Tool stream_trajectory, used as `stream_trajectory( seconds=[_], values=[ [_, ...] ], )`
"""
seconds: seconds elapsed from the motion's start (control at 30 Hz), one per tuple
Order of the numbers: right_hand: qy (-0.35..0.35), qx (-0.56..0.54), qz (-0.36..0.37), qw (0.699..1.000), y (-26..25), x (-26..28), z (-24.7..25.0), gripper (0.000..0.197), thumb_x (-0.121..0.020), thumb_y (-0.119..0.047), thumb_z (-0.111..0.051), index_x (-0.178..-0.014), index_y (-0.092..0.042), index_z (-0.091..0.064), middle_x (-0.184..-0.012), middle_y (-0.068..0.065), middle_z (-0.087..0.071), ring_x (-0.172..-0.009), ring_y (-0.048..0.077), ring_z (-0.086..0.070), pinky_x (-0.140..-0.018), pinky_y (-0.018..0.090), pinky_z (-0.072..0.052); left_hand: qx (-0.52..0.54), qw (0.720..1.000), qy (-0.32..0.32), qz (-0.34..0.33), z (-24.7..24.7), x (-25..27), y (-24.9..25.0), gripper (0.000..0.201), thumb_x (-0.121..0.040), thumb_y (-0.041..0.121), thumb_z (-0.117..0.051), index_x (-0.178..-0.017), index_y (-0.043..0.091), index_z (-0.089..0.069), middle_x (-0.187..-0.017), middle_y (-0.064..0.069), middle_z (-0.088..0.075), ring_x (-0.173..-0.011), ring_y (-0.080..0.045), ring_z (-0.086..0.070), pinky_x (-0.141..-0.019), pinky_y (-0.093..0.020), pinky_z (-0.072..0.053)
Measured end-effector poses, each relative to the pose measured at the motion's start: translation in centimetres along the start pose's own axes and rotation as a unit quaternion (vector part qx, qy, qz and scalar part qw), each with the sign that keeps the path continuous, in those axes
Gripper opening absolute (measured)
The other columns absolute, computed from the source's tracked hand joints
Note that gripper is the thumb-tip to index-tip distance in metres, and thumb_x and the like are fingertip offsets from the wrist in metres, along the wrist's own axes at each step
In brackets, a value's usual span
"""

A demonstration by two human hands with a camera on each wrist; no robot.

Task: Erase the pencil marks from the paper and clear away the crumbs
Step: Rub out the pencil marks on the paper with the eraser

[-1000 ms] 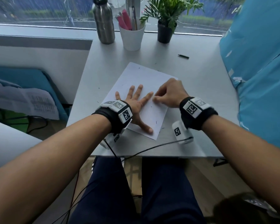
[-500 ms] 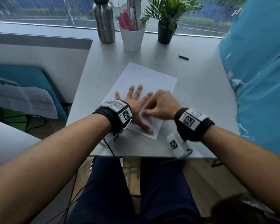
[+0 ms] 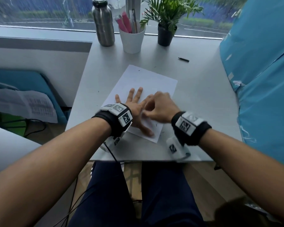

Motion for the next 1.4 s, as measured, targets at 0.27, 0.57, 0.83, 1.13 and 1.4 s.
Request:
stream_trajectory(
  seconds=[0.27, 0.57, 0.83, 1.13, 1.4],
  values=[
    [0.019, 0.021, -0.054, 0.998, 4.8, -1.4, 3.0, 0.014, -0.072, -0.024, -0.080, -0.080, -0.013, -0.079, -0.080, 0.002, -0.073, -0.076, 0.013, -0.067, -0.075, 0.025, -0.056, 0.014, 1.000, -0.008, 0.000, 0.0, 0.7, 0.0, 0.146, -0.041, 0.091, -0.067, -0.145, 0.049, 0.026, -0.152, 0.005, 0.042, -0.142, -0.023, 0.035, -0.107, -0.073, 0.010],
    [0.039, 0.058, -0.036, 0.997, 4.2, -3.1, 4.0, 0.008, -0.076, -0.017, -0.078, -0.082, -0.012, -0.079, -0.077, 0.002, -0.074, -0.069, 0.010, -0.062, -0.070, 0.020, -0.052, -0.015, 0.996, 0.055, -0.063, 3.2, 1.1, 0.9, 0.114, -0.061, 0.068, -0.079, -0.151, 0.023, -0.025, -0.163, -0.004, -0.010, -0.150, -0.022, -0.010, -0.118, -0.059, -0.004],
    [0.073, 0.024, -0.084, 0.994, 5.6, -2.2, 4.4, 0.009, -0.075, -0.022, -0.080, -0.078, -0.013, -0.078, -0.074, 0.000, -0.071, -0.069, 0.008, -0.062, -0.070, 0.024, -0.056, -0.055, 0.995, 0.019, -0.085, 3.1, -0.5, -0.2, 0.128, -0.048, 0.077, -0.078, -0.150, 0.053, -0.005, -0.162, 0.006, 0.008, -0.149, -0.022, 0.001, -0.116, -0.057, -0.017],
    [0.086, 0.016, -0.107, 0.990, 3.9, 0.3, 1.8, 0.010, -0.074, -0.022, -0.073, -0.076, -0.013, -0.077, -0.080, 0.005, -0.071, -0.077, 0.018, -0.066, -0.075, 0.026, -0.056, -0.064, 0.996, -0.028, -0.063, 2.3, -0.7, -0.5, 0.132, -0.047, 0.080, -0.076, -0.143, 0.061, 0.012, -0.158, 0.009, 0.030, -0.147, -0.020, 0.024, -0.111, -0.072, -0.003],
    [0.058, -0.006, -0.114, 0.992, 4.8, 0.8, 3.2, 0.011, -0.072, -0.022, -0.078, -0.080, -0.014, -0.079, -0.079, -0.001, -0.074, -0.075, 0.010, -0.068, -0.076, 0.023, -0.056, -0.028, 0.999, -0.021, -0.041, 1.7, -0.7, -0.2, 0.136, -0.045, 0.080, -0.077, -0.144, 0.059, 0.013, -0.157, 0.006, 0.033, -0.146, -0.023, 0.027, -0.108, -0.075, 0.003]
  ],
)
Point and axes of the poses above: each hand's wrist, its own x-axis away from the middle knuckle, its own z-axis out of the back of the hand, y = z × x, the point moved 10 cm from there along -x, towards the middle knuckle
